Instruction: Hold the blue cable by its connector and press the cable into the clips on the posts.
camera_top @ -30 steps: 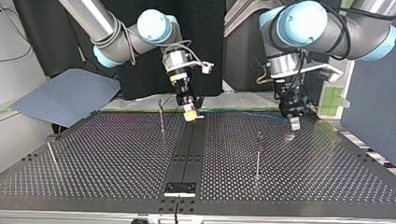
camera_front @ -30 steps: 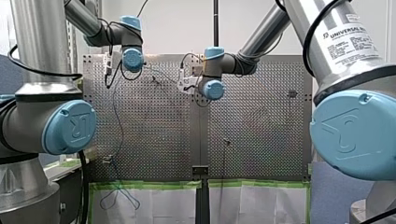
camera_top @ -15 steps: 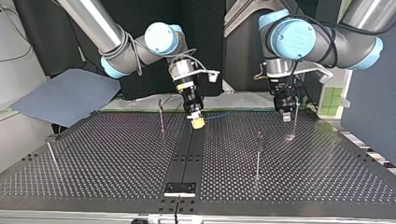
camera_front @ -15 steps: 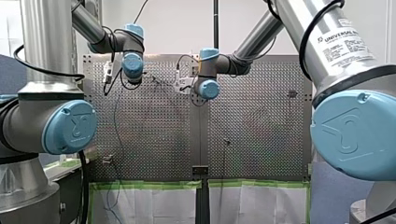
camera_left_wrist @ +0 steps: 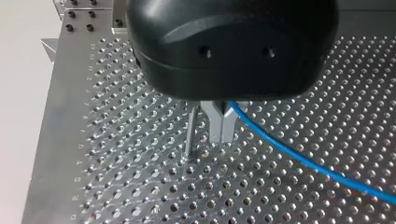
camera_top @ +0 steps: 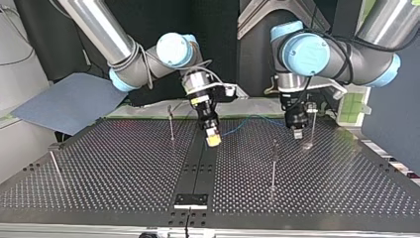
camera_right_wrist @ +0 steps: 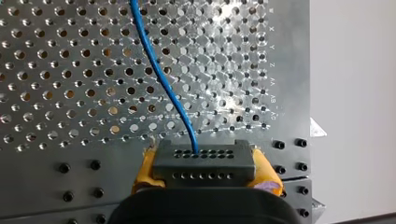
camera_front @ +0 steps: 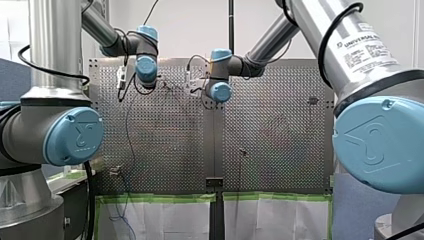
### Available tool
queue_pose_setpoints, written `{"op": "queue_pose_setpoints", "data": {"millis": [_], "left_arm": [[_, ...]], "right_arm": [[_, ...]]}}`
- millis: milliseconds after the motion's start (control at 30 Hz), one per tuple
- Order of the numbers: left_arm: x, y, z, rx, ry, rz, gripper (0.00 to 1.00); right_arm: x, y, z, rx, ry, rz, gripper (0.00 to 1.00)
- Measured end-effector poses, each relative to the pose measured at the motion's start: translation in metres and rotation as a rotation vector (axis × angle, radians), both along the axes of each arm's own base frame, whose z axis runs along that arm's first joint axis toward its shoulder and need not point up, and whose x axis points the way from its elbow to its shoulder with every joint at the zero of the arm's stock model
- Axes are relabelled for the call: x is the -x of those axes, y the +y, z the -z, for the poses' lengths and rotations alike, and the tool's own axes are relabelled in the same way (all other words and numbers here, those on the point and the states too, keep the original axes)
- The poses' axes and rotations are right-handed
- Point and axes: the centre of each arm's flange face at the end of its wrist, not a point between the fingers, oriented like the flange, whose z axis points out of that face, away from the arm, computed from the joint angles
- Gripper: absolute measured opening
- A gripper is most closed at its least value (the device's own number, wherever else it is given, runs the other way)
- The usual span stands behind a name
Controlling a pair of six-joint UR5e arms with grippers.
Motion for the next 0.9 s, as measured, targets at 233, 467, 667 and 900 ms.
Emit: {"op": "queue_pose_setpoints", "data": {"millis": [233,467,667,900], "left_arm": [[-0.012,-0.004,0.004,0.012,0.001,0.007,0.0],[-0.021,-0.005,0.007,0.02,0.001,0.007,0.0],[-0.025,-0.005,0.004,0.032,-0.017,0.02,0.0],[-0.031,-0.002,-0.002,0.053,-0.039,0.021,0.0]], "right_arm": [[-0.009,-0.008,-0.007,-0.005,-0.002,-0.001,0.0],[-0.011,-0.018,-0.025,0.0,-0.039,0.001,0.0],[-0.01,-0.023,-0.029,-0.001,-0.045,0.007,0.0],[-0.012,-0.029,-0.023,-0.007,-0.039,0.009,0.0]]}}
